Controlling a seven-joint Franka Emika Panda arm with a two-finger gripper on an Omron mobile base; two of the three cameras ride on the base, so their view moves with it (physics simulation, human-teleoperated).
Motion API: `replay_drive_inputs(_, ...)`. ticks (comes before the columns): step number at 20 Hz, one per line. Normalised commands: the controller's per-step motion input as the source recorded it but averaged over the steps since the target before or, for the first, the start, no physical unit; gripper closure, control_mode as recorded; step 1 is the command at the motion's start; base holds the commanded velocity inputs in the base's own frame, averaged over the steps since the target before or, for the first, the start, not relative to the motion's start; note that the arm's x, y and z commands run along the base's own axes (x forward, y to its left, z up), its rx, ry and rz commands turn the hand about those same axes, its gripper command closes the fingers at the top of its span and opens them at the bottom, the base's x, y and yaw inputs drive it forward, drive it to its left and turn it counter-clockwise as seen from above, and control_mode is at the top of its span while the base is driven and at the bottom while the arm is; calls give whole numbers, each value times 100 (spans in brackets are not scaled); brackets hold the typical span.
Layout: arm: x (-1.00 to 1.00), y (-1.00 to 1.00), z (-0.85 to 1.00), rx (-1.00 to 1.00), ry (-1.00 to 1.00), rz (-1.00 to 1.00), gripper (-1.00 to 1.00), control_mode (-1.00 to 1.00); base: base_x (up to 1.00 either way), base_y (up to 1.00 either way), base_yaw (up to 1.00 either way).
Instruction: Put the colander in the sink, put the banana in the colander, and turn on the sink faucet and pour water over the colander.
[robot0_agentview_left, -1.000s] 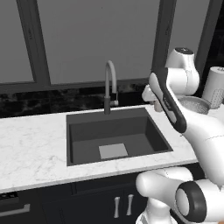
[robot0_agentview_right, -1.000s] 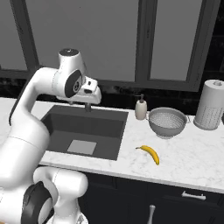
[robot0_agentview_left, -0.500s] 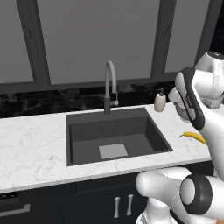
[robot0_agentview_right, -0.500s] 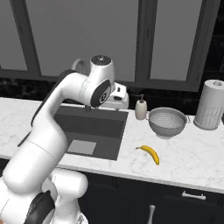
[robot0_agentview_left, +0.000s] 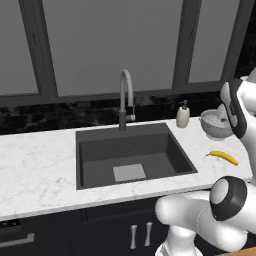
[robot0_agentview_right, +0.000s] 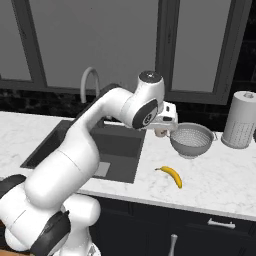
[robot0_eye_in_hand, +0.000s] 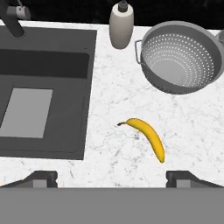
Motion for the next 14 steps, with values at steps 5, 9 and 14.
replay_drive_inputs(5, 24, -38, -41, -8, 0, 1, -100, -100, 0, 0, 0)
replay_drive_inputs(9, 37, -22, -48, -8, 3, 4, -100, -100, 0, 0, 0)
replay_drive_inputs(14, 41, -15, -39, -9, 1, 9, -100, -100, 0, 0, 0)
